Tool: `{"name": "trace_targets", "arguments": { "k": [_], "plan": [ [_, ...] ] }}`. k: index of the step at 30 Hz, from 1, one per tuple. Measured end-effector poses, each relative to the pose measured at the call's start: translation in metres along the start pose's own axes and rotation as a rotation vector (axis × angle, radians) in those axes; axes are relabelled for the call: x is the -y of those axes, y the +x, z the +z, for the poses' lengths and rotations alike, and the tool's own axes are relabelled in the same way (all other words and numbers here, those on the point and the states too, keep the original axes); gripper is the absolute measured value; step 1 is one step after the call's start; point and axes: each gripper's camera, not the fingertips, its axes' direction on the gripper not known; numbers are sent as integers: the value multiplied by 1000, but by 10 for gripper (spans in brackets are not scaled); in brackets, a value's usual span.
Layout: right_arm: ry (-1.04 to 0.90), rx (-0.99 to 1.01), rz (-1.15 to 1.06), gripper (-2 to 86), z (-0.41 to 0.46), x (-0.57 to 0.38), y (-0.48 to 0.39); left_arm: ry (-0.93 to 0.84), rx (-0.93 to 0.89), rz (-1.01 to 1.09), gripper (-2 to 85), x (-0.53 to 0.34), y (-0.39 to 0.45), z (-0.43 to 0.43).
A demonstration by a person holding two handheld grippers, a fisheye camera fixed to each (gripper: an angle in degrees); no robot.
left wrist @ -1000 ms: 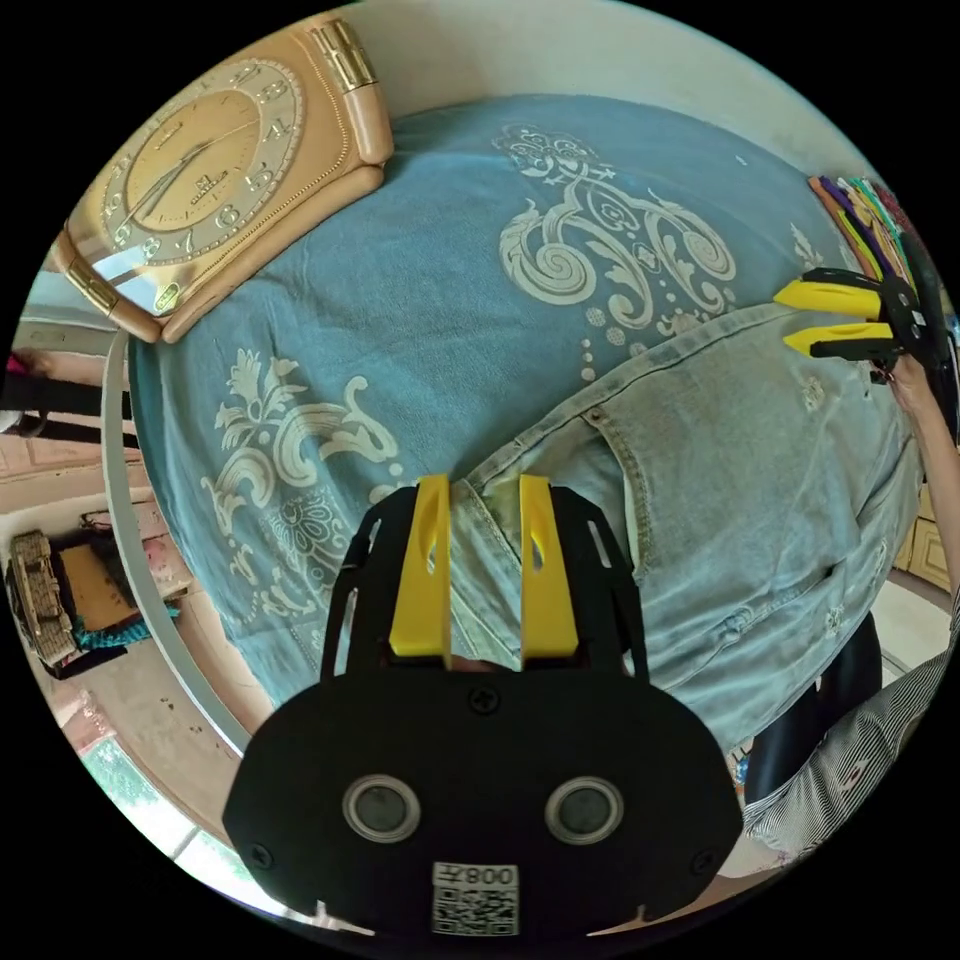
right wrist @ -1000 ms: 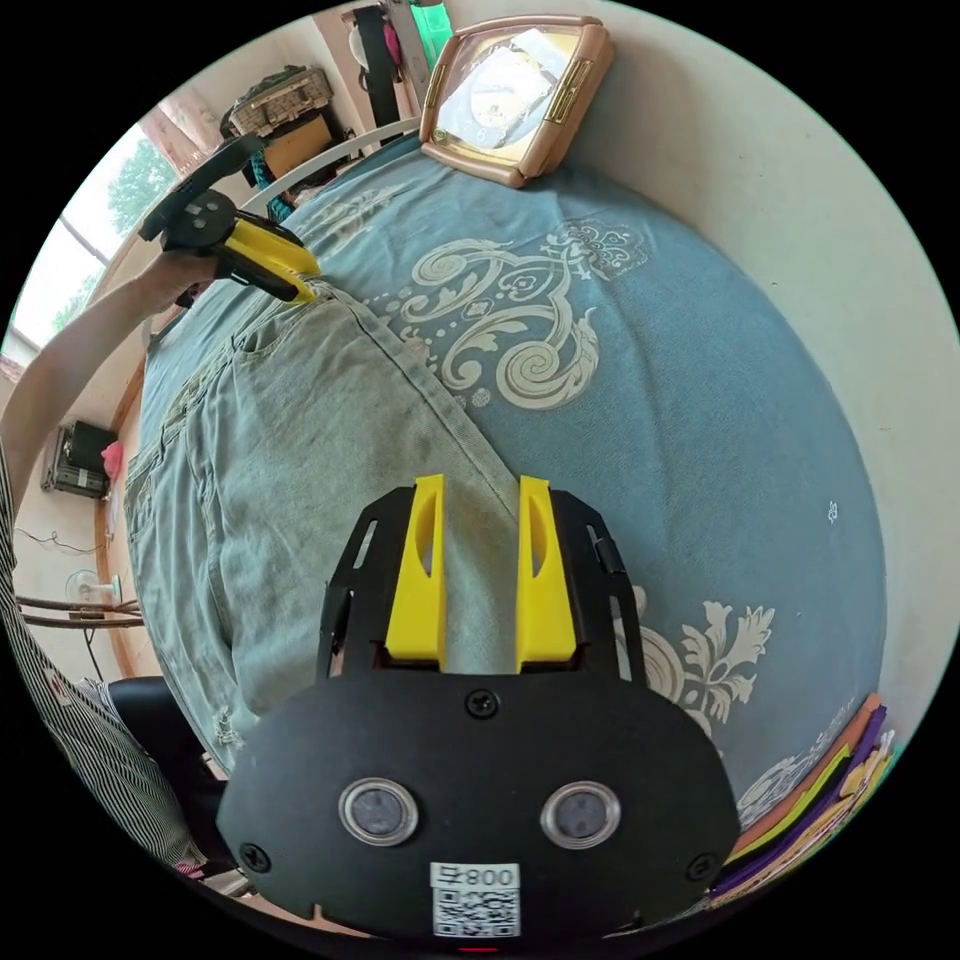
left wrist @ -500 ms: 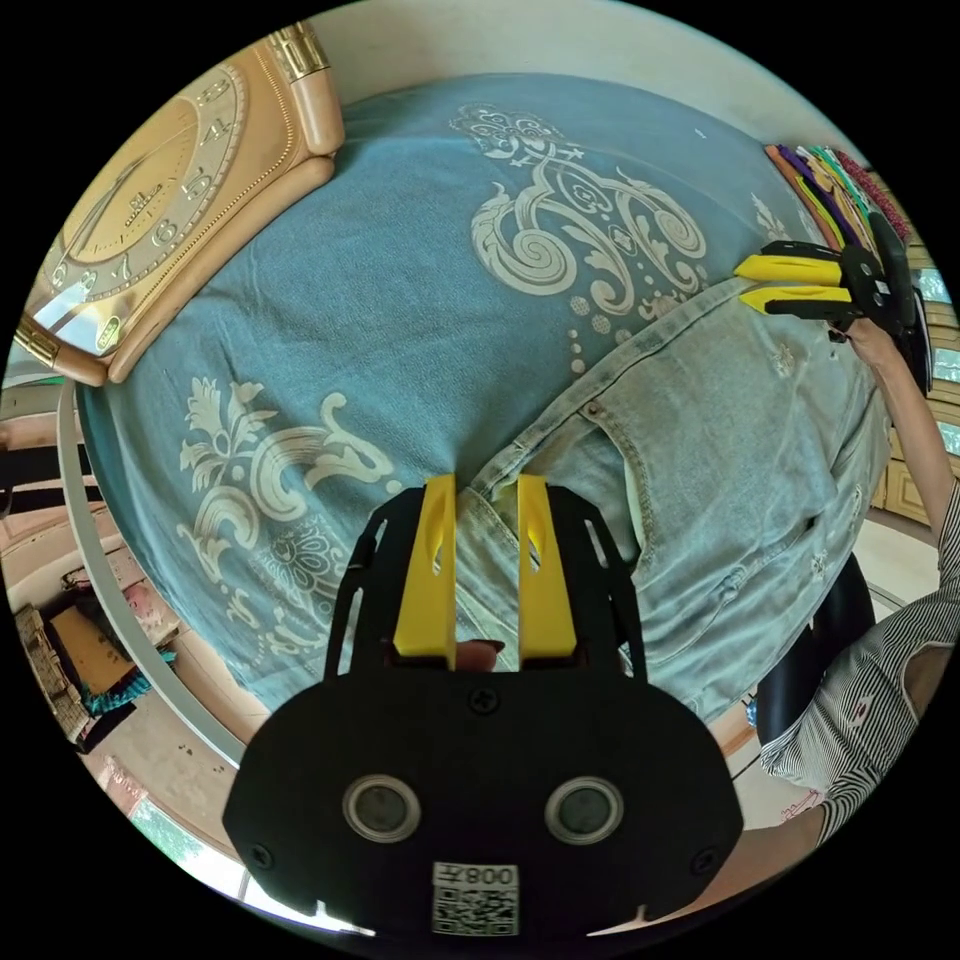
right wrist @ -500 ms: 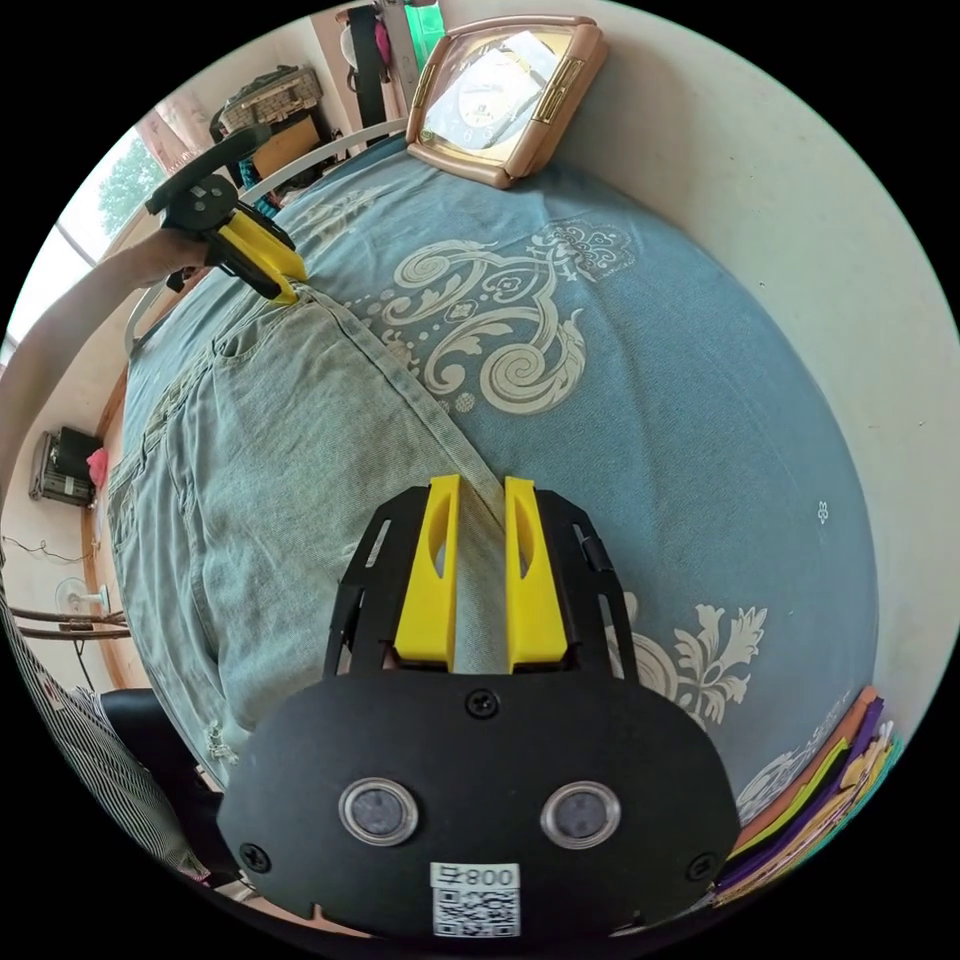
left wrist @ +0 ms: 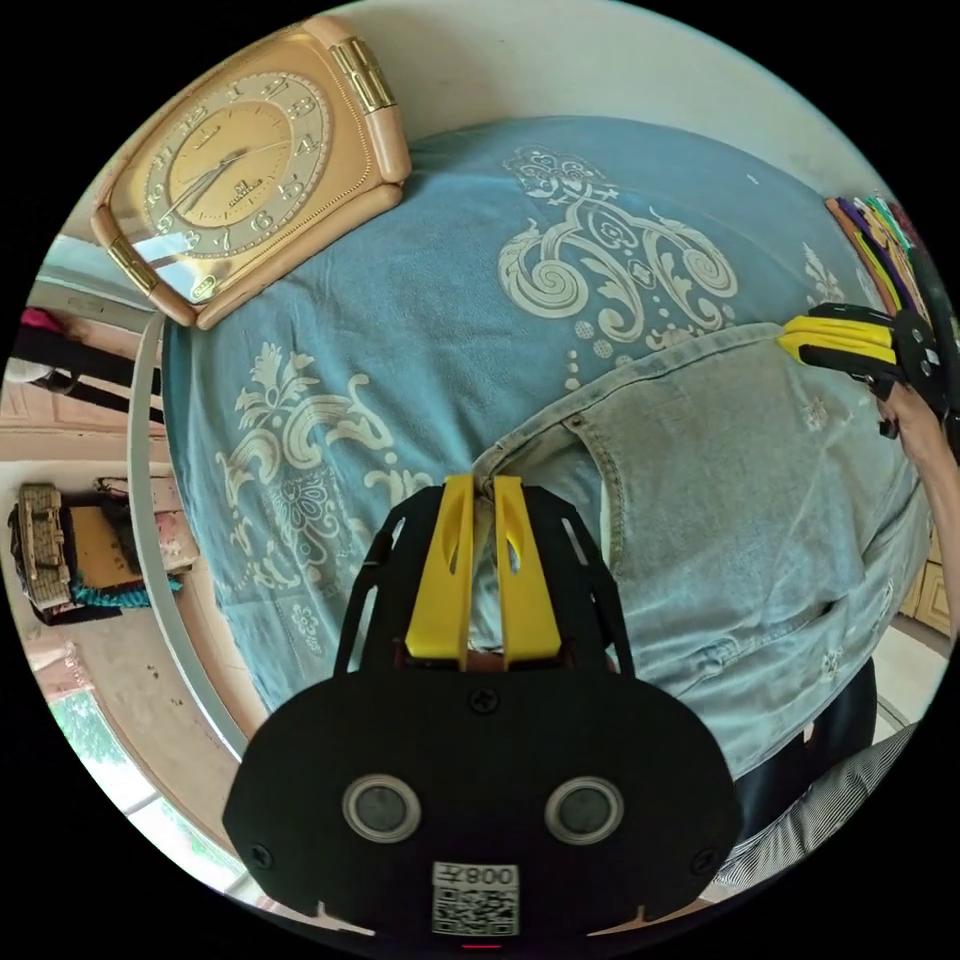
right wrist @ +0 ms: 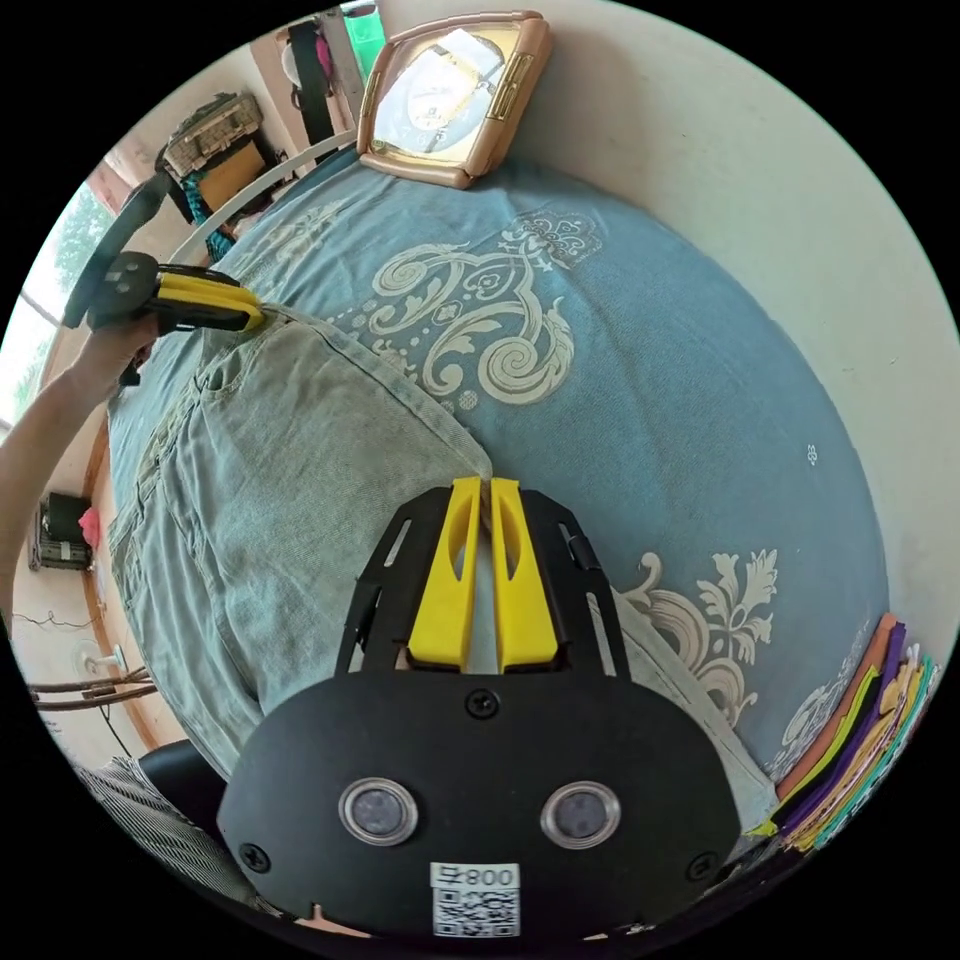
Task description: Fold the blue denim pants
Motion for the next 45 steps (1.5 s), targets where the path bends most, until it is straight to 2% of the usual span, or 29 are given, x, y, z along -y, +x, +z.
{"name": "trace_targets", "arguments": {
  "k": [10,21,26,34,45],
  "plan": [
    [153,48,-14,13,-82,-65,-38,176,-46,-12,34,-91,8,-78],
    [241,63,-9,13,-149,-187,-143,243,-101,22,32,-225,34,-122],
    [218,80,-36,18,-155,-237,-195,240,-145,27,31,-291,45,-119],
    [123,68,-103,27,-134,-300,-277,139,-170,39,33,-393,69,-85],
    [8,58,-176,28,-90,-358,-365,102,-143,36,30,-470,71,-62]
  ]
}}
